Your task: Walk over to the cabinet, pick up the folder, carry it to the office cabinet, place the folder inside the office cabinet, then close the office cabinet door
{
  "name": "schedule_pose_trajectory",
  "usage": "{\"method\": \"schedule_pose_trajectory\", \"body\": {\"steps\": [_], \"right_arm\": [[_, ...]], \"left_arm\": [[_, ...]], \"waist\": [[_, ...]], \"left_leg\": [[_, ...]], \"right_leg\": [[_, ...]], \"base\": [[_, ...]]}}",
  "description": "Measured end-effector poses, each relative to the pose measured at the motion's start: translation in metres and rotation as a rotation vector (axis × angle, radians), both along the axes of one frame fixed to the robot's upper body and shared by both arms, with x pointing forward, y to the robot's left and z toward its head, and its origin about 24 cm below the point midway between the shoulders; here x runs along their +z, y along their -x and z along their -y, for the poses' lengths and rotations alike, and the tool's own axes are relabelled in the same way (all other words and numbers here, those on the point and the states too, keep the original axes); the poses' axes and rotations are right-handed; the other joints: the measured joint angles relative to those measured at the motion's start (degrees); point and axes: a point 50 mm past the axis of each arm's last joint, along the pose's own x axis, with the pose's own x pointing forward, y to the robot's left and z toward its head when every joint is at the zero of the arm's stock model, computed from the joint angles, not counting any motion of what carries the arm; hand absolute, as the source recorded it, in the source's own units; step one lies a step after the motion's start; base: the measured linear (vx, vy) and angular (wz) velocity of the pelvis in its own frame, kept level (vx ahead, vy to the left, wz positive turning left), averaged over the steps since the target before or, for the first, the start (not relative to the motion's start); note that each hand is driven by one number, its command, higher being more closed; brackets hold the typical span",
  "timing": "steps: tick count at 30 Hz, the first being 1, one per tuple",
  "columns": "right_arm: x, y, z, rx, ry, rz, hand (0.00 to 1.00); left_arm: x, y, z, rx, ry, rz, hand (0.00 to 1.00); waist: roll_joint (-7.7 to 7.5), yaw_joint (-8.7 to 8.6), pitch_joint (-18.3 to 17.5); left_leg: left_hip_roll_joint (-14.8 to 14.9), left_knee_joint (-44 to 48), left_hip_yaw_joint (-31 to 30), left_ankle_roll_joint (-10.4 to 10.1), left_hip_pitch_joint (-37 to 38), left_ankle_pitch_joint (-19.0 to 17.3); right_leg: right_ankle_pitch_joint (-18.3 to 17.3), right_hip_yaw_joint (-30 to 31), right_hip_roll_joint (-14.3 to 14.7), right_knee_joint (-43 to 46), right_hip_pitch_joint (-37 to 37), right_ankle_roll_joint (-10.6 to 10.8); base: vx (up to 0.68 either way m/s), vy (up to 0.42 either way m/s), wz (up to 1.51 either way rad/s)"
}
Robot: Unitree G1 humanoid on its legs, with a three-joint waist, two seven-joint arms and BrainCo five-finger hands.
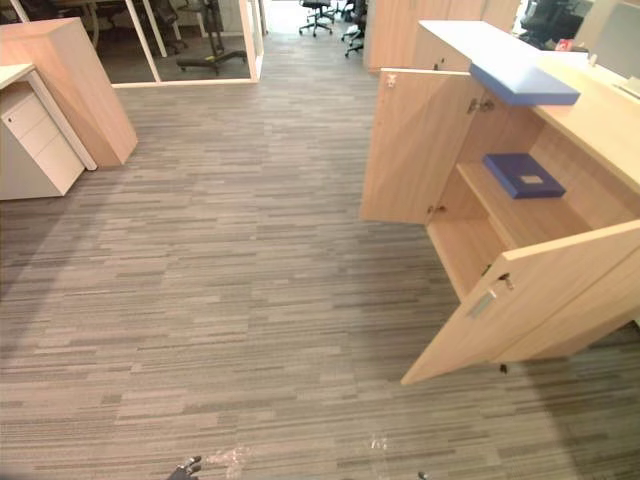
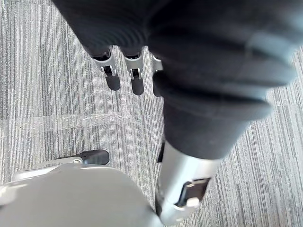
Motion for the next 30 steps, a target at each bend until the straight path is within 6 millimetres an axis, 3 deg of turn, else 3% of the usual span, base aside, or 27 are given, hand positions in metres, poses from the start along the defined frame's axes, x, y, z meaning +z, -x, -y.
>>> {"method": "schedule_pose_trajectory", "body": {"steps": [7,21,23,25,27,28,30], "right_arm": [[0.0,-0.007,-0.001,0.001,-0.005,0.009,0.0],[0.001,-0.011,-0.002,0.003,-0.001,0.027,0.0],[0.001,-0.016,-0.004,0.005,-0.003,0.042,0.0],[0.004,-0.024,0.001,0.013,0.013,0.067,0.0],[0.005,-0.028,0.001,0.024,0.019,0.076,0.0],[0.005,-0.031,0.002,0.029,0.025,0.081,0.0],[0.006,-0.034,0.002,0.031,0.033,0.086,0.0]], "left_arm": [[0.0,-0.002,-0.002,0.031,0.034,0.009,0.0],[0.003,-0.013,-0.001,-0.065,-0.01,0.034,0.0],[0.006,-0.018,-0.005,-0.065,-0.023,0.058,0.0],[0.01,-0.028,-0.002,-0.047,-0.018,0.119,0.0],[0.013,-0.035,-0.003,-0.04,-0.027,0.151,0.0],[0.015,-0.037,-0.006,-0.006,-0.029,0.167,0.0],[0.015,-0.037,-0.007,0.043,-0.03,0.179,0.0]], "waist": [[-0.11,-0.28,1.02],[-0.46,-0.55,2.22],[-1.22,-0.62,3.44],[0.61,-0.36,5.7],[0.77,-0.1,6.59],[0.74,-0.05,7.58],[0.26,0.09,8.21]], "left_leg": [[-0.06,-2.17,0.43,-0.38,2.31,-0.19],[-0.25,-1.78,1.08,-0.96,2.65,-0.87],[0.11,8.11,1.18,-0.97,-1.89,-5.98],[4.21,26.0,2.46,-2.59,-8.81,-14.01],[7.23,39.69,4.85,-4.05,-15.11,-13.93],[9.0,47.56,5.97,-3.29,-19.33,-15.29],[9.92,47.22,6.34,-2.69,-22.82,-17.15]], "right_leg": [[-0.29,-0.68,-0.09,-1.27,1.82,4.5],[-0.54,-0.71,-0.37,-0.98,2.09,4.19],[-1.75,-0.81,-0.67,0.24,2.0,2.4],[-3.71,-0.83,1.82,1.51,2.12,-0.29],[-3.92,-0.78,2.73,1.6,2.87,-0.82],[-4.38,-0.57,2.63,2.25,3.78,-1.49],[-4.94,-0.43,0.79,3.04,4.38,-1.26]], "base": [[0.06,0.012,-0.01],[-0.01,-0.003,-0.01],[-0.06,-0.038,0.02],[-0.12,-0.043,0.0],[-0.06,-0.028,0.04],[0.03,-0.006,0.01],[0.08,0.05,-0.05]]}}
